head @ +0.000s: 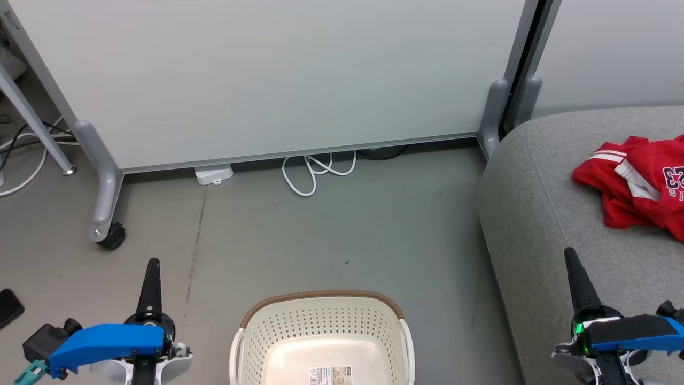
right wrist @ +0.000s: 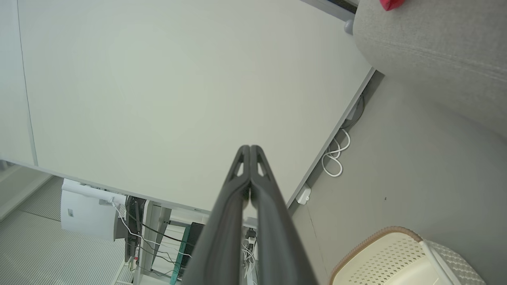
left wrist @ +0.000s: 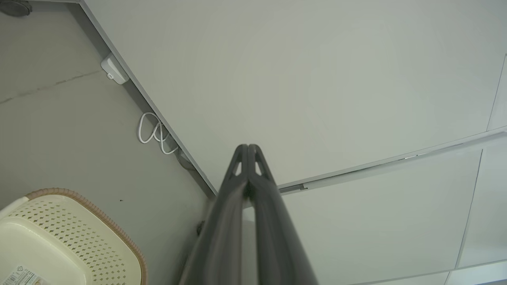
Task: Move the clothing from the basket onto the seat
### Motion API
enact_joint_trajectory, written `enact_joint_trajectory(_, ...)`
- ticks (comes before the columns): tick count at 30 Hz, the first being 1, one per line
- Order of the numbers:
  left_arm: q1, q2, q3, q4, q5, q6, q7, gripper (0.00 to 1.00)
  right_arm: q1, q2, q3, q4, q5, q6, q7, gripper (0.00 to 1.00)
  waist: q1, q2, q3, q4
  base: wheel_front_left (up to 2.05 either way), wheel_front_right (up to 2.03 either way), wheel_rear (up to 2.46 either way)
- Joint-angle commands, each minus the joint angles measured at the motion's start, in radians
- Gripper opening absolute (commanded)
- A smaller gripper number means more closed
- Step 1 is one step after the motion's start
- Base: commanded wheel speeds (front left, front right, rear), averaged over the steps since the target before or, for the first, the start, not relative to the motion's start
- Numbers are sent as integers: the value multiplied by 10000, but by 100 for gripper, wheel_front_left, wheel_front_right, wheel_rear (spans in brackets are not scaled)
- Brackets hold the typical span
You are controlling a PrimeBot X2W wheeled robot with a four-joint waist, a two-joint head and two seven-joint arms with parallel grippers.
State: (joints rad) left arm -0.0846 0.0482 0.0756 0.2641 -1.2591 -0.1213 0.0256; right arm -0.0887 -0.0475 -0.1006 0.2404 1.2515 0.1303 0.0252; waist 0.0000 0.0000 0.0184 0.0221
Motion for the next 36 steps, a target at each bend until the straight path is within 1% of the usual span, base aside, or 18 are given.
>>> enact_joint_trajectory(1,-185,28,45,-96,-153,-58,54,0,-165,-40,-24,-43,196,5,35,0,0,0,-2,-3,0,0,0)
enact_joint_trajectory(36,-273,30,349,-191,-2966,-126,772,0,-236,-46,-126,40,3034,7,770,0,0,0,-121,-175,0,0,0)
